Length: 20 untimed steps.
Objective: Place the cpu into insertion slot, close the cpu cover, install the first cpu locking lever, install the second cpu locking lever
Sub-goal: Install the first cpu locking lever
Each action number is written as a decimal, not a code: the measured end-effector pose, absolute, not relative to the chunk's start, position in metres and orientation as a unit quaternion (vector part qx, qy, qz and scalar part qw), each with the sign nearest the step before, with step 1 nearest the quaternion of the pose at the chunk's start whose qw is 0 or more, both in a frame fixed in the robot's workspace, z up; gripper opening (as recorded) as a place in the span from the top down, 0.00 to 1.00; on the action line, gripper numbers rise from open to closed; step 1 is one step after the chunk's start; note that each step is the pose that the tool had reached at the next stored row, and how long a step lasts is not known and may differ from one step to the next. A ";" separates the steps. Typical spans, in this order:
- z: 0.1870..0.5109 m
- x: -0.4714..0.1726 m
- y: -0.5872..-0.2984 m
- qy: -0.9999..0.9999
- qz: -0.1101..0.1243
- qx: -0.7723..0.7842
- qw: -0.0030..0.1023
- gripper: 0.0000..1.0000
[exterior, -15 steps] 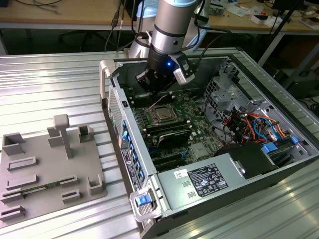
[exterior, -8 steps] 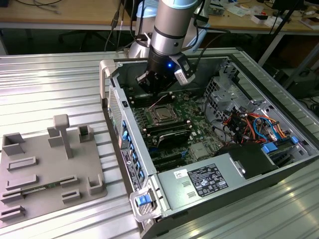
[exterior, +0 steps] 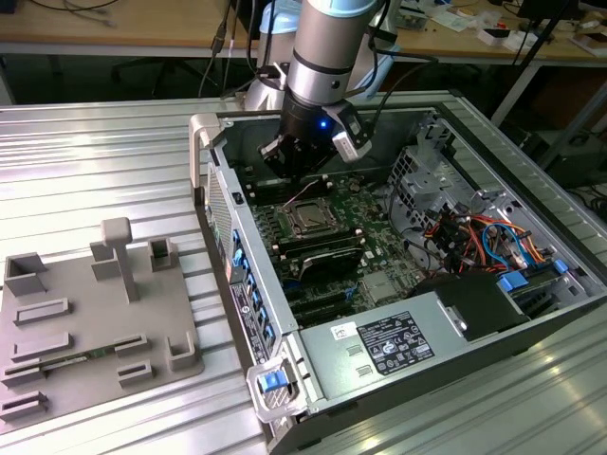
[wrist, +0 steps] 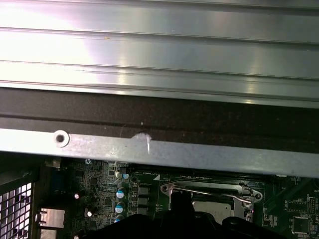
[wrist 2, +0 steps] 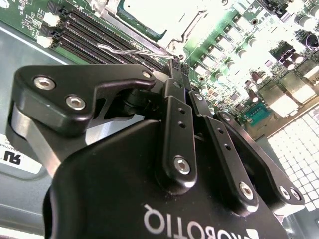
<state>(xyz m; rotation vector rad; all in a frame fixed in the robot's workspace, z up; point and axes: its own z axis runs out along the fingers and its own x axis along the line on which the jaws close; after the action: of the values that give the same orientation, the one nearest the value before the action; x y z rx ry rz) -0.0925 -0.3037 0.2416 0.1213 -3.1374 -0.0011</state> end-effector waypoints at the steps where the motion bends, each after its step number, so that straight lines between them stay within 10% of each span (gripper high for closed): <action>1: 0.242 -0.092 -0.304 -0.999 0.000 0.039 0.001 0.89; 20: 0.236 -0.077 -0.300 -0.999 0.000 0.044 0.000 0.89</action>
<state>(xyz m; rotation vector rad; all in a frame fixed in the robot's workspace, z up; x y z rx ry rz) -0.0774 -0.2997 0.2364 0.1381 -3.1391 -0.0010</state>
